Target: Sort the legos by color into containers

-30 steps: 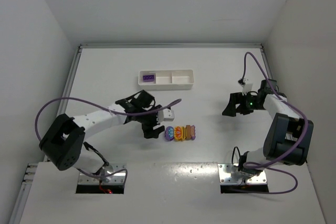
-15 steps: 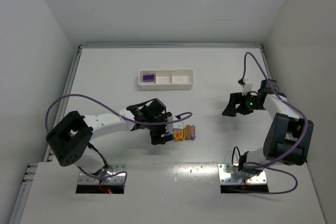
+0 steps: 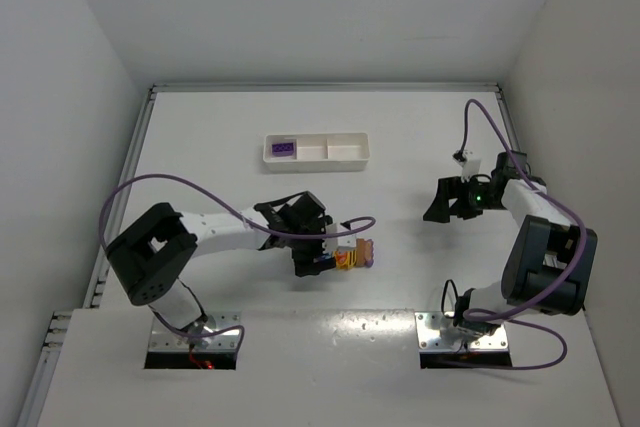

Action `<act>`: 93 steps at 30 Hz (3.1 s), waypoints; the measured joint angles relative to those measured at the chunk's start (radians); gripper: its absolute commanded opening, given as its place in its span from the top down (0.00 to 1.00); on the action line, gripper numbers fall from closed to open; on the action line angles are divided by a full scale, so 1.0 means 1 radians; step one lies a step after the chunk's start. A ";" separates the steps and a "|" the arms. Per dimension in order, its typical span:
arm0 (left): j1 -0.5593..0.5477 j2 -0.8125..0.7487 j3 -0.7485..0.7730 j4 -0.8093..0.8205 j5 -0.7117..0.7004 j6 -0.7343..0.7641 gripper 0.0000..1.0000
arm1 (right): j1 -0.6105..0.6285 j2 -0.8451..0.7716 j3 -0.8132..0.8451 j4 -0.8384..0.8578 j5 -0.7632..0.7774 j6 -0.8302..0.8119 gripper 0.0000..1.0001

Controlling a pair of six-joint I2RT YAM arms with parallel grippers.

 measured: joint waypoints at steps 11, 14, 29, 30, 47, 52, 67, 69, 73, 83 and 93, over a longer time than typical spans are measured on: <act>-0.011 0.023 0.007 0.063 -0.077 -0.029 0.20 | 0.000 0.010 0.000 -0.005 0.000 -0.002 0.01; -0.011 0.031 0.007 0.075 -0.093 -0.032 0.20 | 0.000 0.011 0.000 -0.005 0.000 -0.003 0.01; -0.011 0.060 0.047 0.066 -0.014 0.018 0.19 | 0.000 0.030 0.003 -0.010 0.000 -0.004 0.01; -0.011 0.067 0.053 0.063 -0.010 0.019 0.19 | 0.000 0.030 0.003 -0.011 0.000 -0.004 0.01; -0.011 0.079 0.060 0.055 0.018 0.021 0.54 | 0.000 0.030 0.006 -0.014 -0.006 -0.008 0.01; -0.011 0.077 0.055 0.075 -0.016 -0.015 0.67 | 0.003 0.031 0.009 -0.020 -0.045 -0.006 0.01; -0.013 -0.080 -0.050 0.192 -0.264 -0.096 0.75 | 0.155 0.236 0.168 -0.174 -0.286 -0.043 0.01; -0.013 -0.087 -0.050 0.201 -0.270 -0.096 0.75 | 0.171 0.277 0.183 -0.209 -0.324 -0.077 0.01; -0.013 -0.091 -0.035 0.196 -0.246 -0.100 0.76 | 0.185 0.312 0.187 -0.305 -0.381 -0.173 0.01; -0.014 -0.063 0.129 0.182 -0.172 -0.145 0.76 | 0.217 0.343 0.224 -0.480 -0.454 -0.376 0.02; -0.061 0.015 0.182 0.172 -0.164 -0.173 0.76 | 0.223 0.383 0.244 -0.576 -0.496 -0.464 0.03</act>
